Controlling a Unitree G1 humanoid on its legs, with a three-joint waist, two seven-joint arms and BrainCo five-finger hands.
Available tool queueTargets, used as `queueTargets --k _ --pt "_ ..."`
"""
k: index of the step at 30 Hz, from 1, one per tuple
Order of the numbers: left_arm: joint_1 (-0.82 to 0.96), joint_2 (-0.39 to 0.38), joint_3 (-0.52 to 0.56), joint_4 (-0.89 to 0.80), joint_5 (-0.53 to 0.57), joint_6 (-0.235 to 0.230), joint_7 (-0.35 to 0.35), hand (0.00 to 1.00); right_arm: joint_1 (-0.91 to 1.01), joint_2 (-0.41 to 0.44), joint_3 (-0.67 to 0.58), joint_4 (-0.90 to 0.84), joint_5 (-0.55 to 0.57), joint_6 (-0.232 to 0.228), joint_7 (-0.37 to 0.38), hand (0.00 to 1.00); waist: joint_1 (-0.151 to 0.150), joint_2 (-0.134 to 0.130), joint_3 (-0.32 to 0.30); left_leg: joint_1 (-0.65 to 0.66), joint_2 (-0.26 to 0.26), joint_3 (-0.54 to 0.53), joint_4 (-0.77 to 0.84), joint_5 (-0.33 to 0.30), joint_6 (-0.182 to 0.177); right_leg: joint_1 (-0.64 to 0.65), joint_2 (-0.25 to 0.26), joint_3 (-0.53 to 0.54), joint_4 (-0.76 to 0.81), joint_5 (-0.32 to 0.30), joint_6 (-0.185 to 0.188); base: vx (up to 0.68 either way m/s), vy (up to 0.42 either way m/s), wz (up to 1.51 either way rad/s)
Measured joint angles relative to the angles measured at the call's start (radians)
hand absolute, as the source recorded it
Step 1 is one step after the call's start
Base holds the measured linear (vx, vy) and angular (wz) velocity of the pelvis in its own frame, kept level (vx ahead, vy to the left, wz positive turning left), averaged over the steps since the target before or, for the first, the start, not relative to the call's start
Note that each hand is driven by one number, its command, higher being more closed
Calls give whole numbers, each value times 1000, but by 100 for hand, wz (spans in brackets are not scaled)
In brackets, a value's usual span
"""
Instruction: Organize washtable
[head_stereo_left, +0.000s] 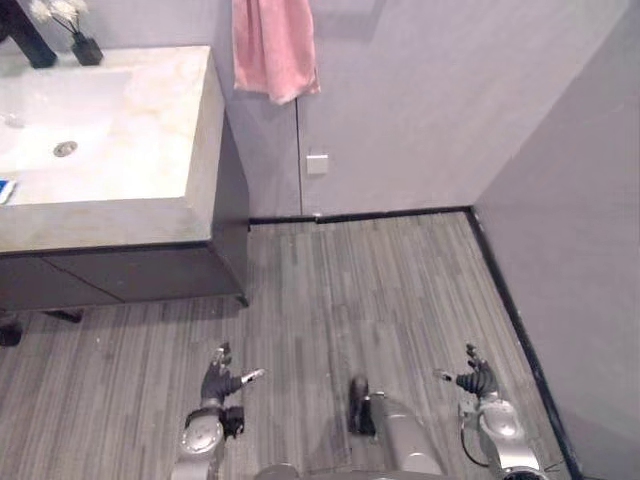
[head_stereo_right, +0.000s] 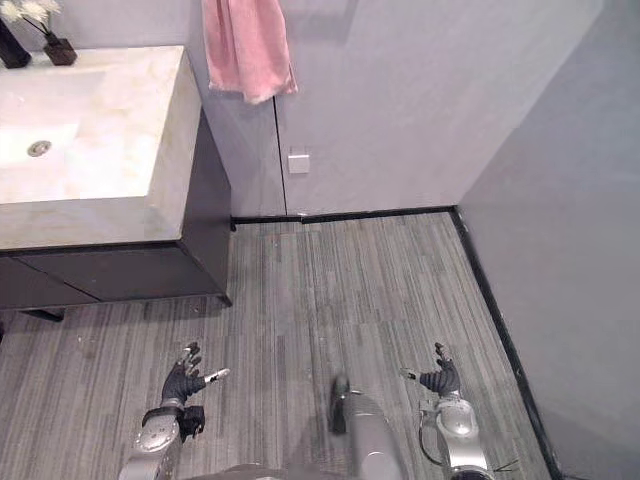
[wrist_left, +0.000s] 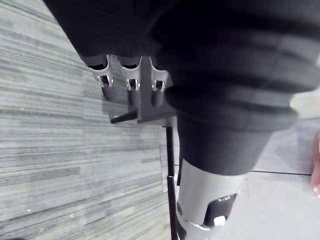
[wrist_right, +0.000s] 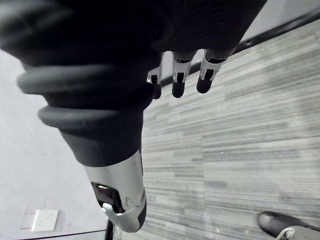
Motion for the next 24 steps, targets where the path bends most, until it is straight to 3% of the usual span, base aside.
queueTargets --k 2,4,5,6,9,11,12,13,14,15,17,18,19,21,24 --pt "2 -14 0 0 -1 1 -1 0 -3 3 24 -10 0 0 3 0 1 7 20 -163 39 -36 432 159 45 143 18 3 -78 -57 -14 668 -203 18" --pt "4 -21 0 0 -1 4 -5 0 3 15 38 -10 2 -1 2 0 8 1 35 -244 80 -28 652 139 67 275 36 6 -147 -60 -20 535 -132 7" --pt "5 -23 -2 -1 -1 5 -6 0 5 29 38 -12 8 -3 -1 0 23 -16 44 -296 90 -10 728 127 86 371 36 23 -198 -64 -27 667 -140 -1" --pt "8 -24 -3 -6 -1 5 -5 0 4 35 38 -22 11 -7 -5 0 32 -27 48 -362 79 -2 728 118 100 443 33 34 -254 -66 -29 640 -117 -10" --pt "4 -24 -3 -16 -1 6 -4 0 -18 28 32 -15 13 -19 -16 0 59 -32 52 -521 19 1 542 97 92 531 14 68 -347 -95 -4 463 13 -34" --pt "1 -29 -3 -16 0 9 -1 0 -24 35 9 -4 13 -18 -19 0 69 -35 58 -558 -37 1 288 115 76 576 -13 88 -363 -124 23 450 114 -29" --pt "11 -45 -4 -18 1 9 0 0 -3 29 -13 -4 12 -18 -21 0 71 -16 49 -547 -71 -17 31 231 73 609 -8 98 -361 -158 49 453 189 -30" --pt "18 -46 -3 -21 2 9 2 0 4 24 -14 -1 12 -17 -21 0 73 -2 43 -551 -74 -25 24 336 114 622 -4 113 -351 -200 64 545 208 -35" --pt "20 -34 1 -9 5 12 7 0 0 38 -9 16 10 -8 -22 0 75 -32 43 -551 -97 -9 83 295 139 634 -35 132 -314 -244 84 377 146 -19" --pt "19 -36 3 -7 8 13 14 0 3 41 -10 15 9 -8 -22 0 69 -40 39 -549 -109 -10 94 267 145 623 -55 138 -279 -254 88 398 126 -13" --pt "16 -49 -2 -7 13 16 18 0 10 49 -9 15 8 0 -18 0 74 -45 38 -504 -133 25 91 206 172 521 -96 184 -4 -256 108 498 197 -17" --pt "19 -47 -2 -6 13 17 20 0 12 56 -9 15 7 0 -19 0 72 -49 38 -481 -145 24 85 193 178 490 -107 196 89 -240 136 573 225 -14" --pt "24 -39 -4 0 13 20 22 0 18 73 -7 22 3 1 -18 0 68 -56 39 -403 -161 29 62 160 191 406 -133 208 324 -208 204 475 165 1" --pt "24 -38 -14 3 13 25 24 0 31 84 3 26 -1 2 -18 0 67 -55 36 -301 -163 28 29 137 202 346 -137 192 449 -238 163 473 108 11" --pt "11 -35 -20 13 13 25 25 0 28 84 34 26 -1 -1 -17 0 62 -51 34 -193 -149 -1 -47 137 201 251 -121 127 339 -273 130 461 3 32"
